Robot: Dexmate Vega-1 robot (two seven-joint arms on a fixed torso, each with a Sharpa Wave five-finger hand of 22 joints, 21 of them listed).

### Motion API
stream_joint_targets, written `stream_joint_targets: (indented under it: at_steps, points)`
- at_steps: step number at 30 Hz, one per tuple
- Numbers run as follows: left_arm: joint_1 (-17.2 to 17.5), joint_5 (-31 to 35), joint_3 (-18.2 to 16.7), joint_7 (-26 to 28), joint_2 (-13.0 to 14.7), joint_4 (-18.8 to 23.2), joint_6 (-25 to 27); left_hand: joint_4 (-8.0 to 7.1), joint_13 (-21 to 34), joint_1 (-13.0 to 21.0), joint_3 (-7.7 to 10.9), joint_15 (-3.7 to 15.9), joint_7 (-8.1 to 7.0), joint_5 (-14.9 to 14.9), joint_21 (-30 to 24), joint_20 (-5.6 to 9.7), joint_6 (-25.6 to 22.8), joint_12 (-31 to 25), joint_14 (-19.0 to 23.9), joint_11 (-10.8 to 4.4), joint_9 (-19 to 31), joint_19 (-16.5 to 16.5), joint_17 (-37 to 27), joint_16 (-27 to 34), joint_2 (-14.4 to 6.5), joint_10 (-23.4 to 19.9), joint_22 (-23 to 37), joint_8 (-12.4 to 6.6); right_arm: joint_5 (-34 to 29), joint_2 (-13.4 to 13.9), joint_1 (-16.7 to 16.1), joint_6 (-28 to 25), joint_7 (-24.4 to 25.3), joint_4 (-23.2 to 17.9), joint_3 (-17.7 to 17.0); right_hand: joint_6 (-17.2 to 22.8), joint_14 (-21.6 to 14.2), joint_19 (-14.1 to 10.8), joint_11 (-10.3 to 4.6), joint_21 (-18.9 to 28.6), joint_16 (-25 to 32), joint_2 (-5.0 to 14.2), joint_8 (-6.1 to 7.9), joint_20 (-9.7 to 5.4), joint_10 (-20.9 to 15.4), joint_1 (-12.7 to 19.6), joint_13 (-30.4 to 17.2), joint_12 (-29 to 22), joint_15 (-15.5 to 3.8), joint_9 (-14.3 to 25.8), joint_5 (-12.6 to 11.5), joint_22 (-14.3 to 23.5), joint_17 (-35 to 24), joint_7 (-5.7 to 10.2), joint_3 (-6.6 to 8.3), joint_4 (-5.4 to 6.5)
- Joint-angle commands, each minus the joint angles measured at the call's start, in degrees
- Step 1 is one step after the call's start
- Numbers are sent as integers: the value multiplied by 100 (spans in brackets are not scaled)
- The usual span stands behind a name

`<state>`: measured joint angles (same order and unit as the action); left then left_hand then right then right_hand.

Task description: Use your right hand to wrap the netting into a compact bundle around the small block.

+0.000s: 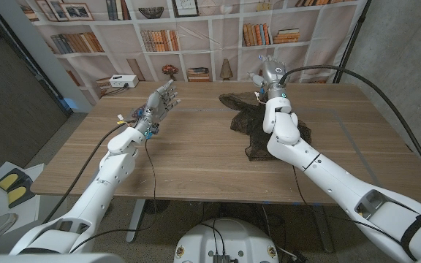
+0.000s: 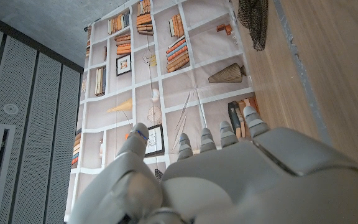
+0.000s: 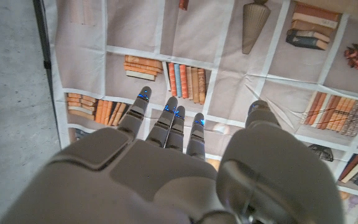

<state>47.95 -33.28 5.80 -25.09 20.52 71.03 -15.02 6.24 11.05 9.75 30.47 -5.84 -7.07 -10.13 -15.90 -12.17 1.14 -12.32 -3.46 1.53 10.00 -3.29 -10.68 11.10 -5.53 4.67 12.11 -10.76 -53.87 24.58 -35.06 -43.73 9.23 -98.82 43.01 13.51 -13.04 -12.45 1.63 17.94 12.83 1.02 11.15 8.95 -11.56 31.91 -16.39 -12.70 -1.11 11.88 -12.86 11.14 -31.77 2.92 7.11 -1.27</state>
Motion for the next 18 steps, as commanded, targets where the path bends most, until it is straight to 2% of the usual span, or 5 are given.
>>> stream_joint_targets:
  at_steps: [1, 8, 9, 12, 18]
  points:
    - [127, -36, -80, 65, 23, 89, -16, 0, 20, -31, 35, -18, -25, -13, 9, -9, -32, -6, 62, 3, 28, 29, -14, 0, -6, -20, 20, 7, 42, 28, 827, 798, -1184, 648, 614, -118, 138, 68, 24, -53, -52, -16, -44, 21, 156, -41, -20, 52, 28, 19, -25, 18, 15, -17, -38, 6]
    - [241, -27, -107, 88, 134, 256, 63, 1, 20, -41, 38, -45, -3, -12, 13, -8, -75, -107, 120, 72, 28, 28, -14, 20, -2, -306, 20, -7, 49, -190, 1145, 1118, -1440, 1251, 774, -160, 195, 121, 33, -79, -72, -17, -33, 46, 222, -60, -25, 65, 56, 23, -46, 20, 30, -23, -47, 6]
    - [281, -19, -110, 90, 171, 315, 84, 2, 20, -44, 38, -46, 6, -12, 14, -8, -87, -123, 134, 79, 28, 29, -14, 24, -1, -354, 20, -11, 72, -286, 1248, 1154, -1483, 1484, 809, -160, 195, 122, 26, -81, -72, -17, -30, 44, 224, -64, -26, 65, 52, 23, -48, 20, 31, -30, -49, 7]
    - [358, -21, -128, 131, 204, 422, 111, 0, 22, -51, 37, -51, 10, -11, 15, -8, -111, -159, 170, 124, 28, 28, -14, 36, 2, -463, 20, -17, 99, -376, 1401, 1233, -1605, 1782, 876, -166, 198, 131, 39, -86, -71, -15, -27, 47, 243, -79, -27, 69, 60, 24, -52, 21, 33, -37, -54, 13]
    - [527, -20, -176, 251, 259, 661, 126, -2, 23, -57, 36, -57, 22, -11, 15, -8, -126, -172, 185, 152, 28, 30, -15, 39, 4, -511, 21, -20, 61, -504, 1625, 1292, -1771, 2229, 1039, -232, 244, 170, 64, -104, -86, -18, -38, 65, 270, -99, -30, 71, 69, 25, -65, 22, 40, -52, -65, 18]
